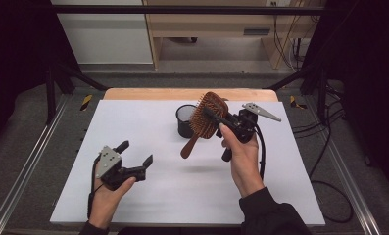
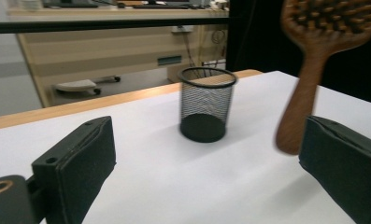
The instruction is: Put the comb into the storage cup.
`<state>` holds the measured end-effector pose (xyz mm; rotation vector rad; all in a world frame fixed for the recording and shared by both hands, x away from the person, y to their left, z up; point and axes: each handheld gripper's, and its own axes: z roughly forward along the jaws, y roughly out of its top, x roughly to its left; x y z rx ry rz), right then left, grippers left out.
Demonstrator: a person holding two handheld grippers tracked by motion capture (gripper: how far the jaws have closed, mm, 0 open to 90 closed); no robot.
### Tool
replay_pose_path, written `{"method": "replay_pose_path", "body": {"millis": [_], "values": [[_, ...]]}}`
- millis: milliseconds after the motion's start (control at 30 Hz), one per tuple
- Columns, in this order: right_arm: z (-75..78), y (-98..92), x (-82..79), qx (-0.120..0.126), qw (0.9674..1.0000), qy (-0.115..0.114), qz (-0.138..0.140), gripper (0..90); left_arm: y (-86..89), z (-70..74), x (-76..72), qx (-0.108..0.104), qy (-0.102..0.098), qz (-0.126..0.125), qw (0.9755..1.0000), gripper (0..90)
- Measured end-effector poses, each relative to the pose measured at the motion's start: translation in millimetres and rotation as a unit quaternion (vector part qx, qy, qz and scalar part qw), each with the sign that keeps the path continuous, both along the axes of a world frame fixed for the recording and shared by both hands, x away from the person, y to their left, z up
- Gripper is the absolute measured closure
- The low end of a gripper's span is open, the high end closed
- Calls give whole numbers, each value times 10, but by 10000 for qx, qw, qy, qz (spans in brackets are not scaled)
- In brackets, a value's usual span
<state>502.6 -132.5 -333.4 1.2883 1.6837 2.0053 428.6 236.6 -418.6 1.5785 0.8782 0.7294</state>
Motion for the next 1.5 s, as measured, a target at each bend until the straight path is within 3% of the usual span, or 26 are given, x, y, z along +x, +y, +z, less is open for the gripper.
{"method": "replay_pose_path", "body": {"millis": [100, 267, 367, 433, 633, 1500], "values": [[33, -43, 10, 6, 10000, 15, -61, 523, 184, -9, -29, 59, -36, 135, 9999, 41], [86, -86, 24, -70, 9999, 43, -110, 522, 416, -71, -71, -17, 20, 342, 9994, 40], [133, -95, 31, -142, 9998, 20, -123, 522, 517, -87, -72, -49, -44, 503, 9987, 37], [163, -99, 39, -153, 9998, 17, -122, 521, 564, -89, -60, -164, -50, 574, 9982, 38], [235, -102, 90, -220, 9997, -25, -129, 521, 607, -116, -44, -163, -133, 623, 9978, 36], [488, -23, 300, -200, 9997, -40, -96, 520, 626, -167, -16, -160, -112, 555, 9983, 33]]}}
